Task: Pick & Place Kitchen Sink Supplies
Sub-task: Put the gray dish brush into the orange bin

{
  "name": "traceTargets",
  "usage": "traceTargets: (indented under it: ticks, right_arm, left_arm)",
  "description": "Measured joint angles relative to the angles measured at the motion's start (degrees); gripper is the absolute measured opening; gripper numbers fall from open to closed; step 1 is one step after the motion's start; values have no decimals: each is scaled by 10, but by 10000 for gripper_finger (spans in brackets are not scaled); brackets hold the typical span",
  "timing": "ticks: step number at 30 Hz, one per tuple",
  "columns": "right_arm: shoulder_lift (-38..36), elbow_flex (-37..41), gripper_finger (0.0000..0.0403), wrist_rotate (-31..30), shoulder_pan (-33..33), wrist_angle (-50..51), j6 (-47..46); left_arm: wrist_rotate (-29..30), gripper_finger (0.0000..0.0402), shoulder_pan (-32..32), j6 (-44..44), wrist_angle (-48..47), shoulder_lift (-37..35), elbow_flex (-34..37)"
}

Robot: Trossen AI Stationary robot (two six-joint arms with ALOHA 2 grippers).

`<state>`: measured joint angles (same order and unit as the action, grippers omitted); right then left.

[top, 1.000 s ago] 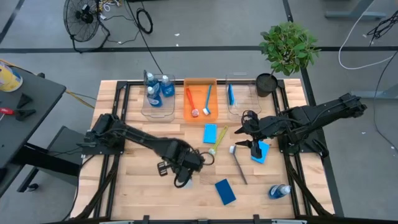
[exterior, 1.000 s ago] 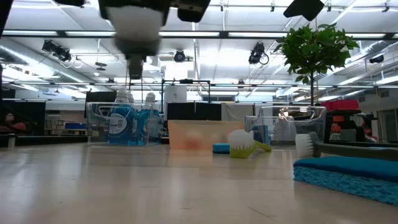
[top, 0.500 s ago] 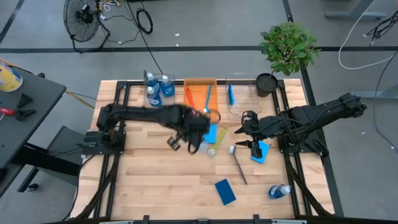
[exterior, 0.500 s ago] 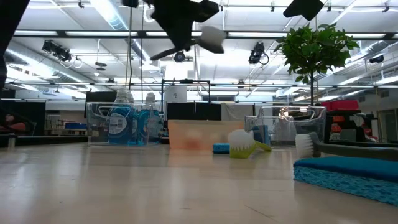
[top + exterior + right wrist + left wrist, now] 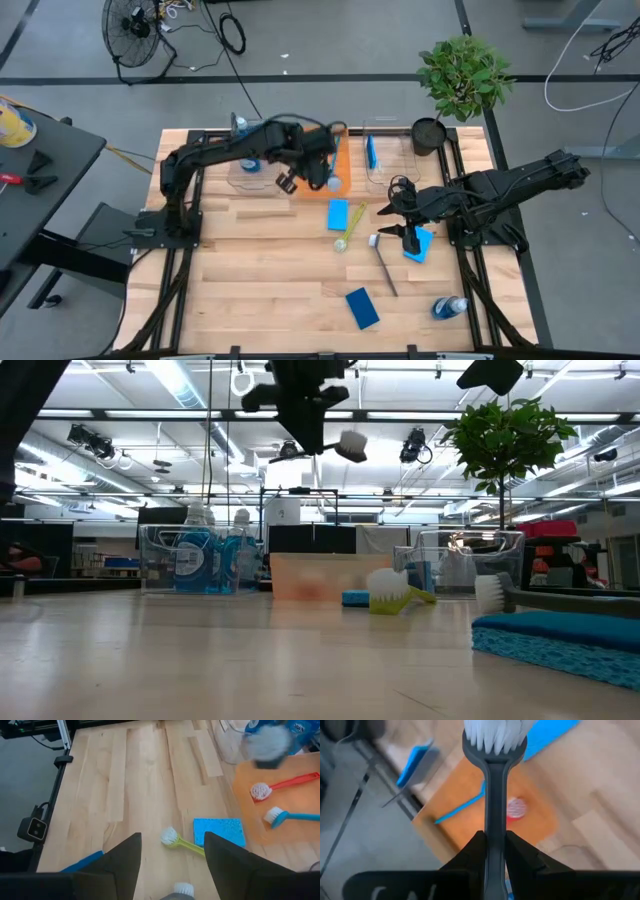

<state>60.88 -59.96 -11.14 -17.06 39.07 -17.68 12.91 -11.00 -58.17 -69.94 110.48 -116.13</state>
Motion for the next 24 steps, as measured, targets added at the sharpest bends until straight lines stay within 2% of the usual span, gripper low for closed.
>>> traceTargets:
  ticks: [5, 14, 24]
  right_arm:
    - [0, 0, 217, -9, 0, 0, -4]
    - [0, 0, 217, -69, 0, 0, -58]
    - [0, 0, 217, -118, 0, 0, -107]
  left_arm:
    - [-12, 55, -50, -6, 45, 0, 2]
    - [-93, 57, -119, -12, 99, 0, 3]
    - [-157, 57, -153, 62, 133, 20, 3]
